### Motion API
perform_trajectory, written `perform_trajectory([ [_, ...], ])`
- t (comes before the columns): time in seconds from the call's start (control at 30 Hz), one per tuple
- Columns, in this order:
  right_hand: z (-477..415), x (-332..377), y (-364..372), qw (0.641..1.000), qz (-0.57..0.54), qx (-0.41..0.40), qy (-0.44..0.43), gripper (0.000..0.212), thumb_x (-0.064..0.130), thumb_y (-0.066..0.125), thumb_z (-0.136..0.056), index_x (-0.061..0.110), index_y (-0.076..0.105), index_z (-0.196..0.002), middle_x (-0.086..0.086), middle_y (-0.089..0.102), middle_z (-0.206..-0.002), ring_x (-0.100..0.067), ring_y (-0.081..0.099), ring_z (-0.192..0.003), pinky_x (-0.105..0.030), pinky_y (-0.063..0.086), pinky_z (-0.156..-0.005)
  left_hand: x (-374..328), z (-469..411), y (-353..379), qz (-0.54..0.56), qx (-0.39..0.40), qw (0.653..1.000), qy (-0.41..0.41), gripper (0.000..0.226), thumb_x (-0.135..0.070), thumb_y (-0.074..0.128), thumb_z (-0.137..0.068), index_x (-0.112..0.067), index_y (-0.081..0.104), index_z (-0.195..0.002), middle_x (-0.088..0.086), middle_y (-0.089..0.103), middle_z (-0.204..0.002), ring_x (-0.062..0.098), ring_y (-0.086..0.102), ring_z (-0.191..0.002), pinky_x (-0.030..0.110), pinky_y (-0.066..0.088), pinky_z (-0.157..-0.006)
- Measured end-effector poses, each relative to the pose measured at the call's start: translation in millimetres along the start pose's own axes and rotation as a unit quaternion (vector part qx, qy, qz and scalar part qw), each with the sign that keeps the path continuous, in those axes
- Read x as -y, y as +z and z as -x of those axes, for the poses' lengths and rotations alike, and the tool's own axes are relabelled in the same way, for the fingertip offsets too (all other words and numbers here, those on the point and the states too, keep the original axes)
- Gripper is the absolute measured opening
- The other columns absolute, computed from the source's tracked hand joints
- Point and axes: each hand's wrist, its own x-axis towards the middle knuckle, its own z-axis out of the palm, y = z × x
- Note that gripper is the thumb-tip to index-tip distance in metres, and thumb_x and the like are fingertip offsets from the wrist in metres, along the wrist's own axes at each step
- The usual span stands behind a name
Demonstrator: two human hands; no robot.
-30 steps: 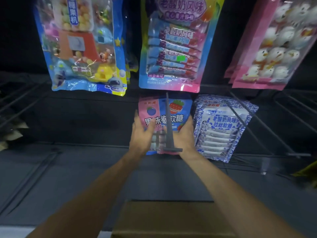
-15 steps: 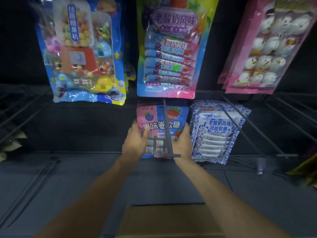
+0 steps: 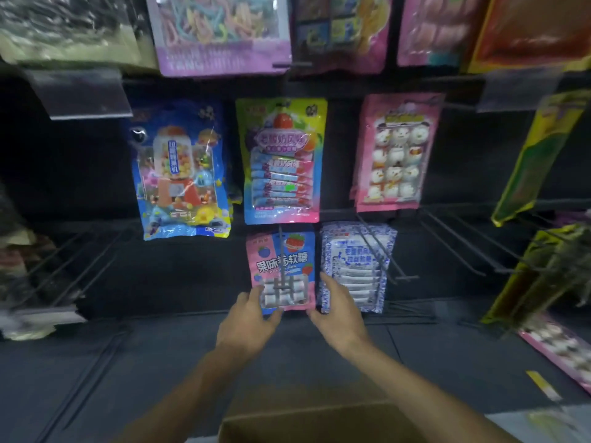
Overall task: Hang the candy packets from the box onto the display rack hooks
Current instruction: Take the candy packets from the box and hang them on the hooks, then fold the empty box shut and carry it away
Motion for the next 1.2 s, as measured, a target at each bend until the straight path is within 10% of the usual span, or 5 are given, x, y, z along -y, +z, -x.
perform_trajectory([
  [0.6,125.8,-21.9,-175.4,0.993,0.069,-0.054,-0.076,0.056,0.037,0.073,-0.097,0.038,0.051,-0.149,0.026,0.049,-0.14,0.012,0.046,-0.129,-0.009,0.036,-0.106,-130.9,142.1,-6.8,0.08,-0.061,0.97,0.223,0.058,-0.064,0.052,-0.098,-0.042,0.043,-0.151,-0.021,0.047,-0.151,0.005,0.046,-0.14,0.035,0.047,-0.108],
  [0.77,139.1,-36.7,-181.0,0.994,0.066,-0.055,-0.061,0.052,0.036,0.074,-0.097,0.036,0.054,-0.145,0.025,0.052,-0.134,0.012,0.049,-0.122,0.0,0.033,-0.097,-116.1,150.8,-5.5,0.085,-0.054,0.976,0.192,0.057,-0.062,0.054,-0.098,-0.042,0.045,-0.15,-0.017,0.048,-0.152,0.009,0.046,-0.142,0.039,0.047,-0.107],
  [1.2,236.7,-129.2,-122.5,0.996,0.069,0.022,0.048,0.053,0.042,0.076,-0.094,0.04,0.055,-0.142,0.018,0.054,-0.146,0.0,0.052,-0.133,-0.031,0.048,-0.112,33.1,224.6,14.6,-0.048,0.034,0.995,0.085,0.051,-0.067,0.048,-0.094,-0.042,0.051,-0.138,-0.011,0.057,-0.132,0.019,0.066,-0.107,0.034,0.052,-0.073],
])
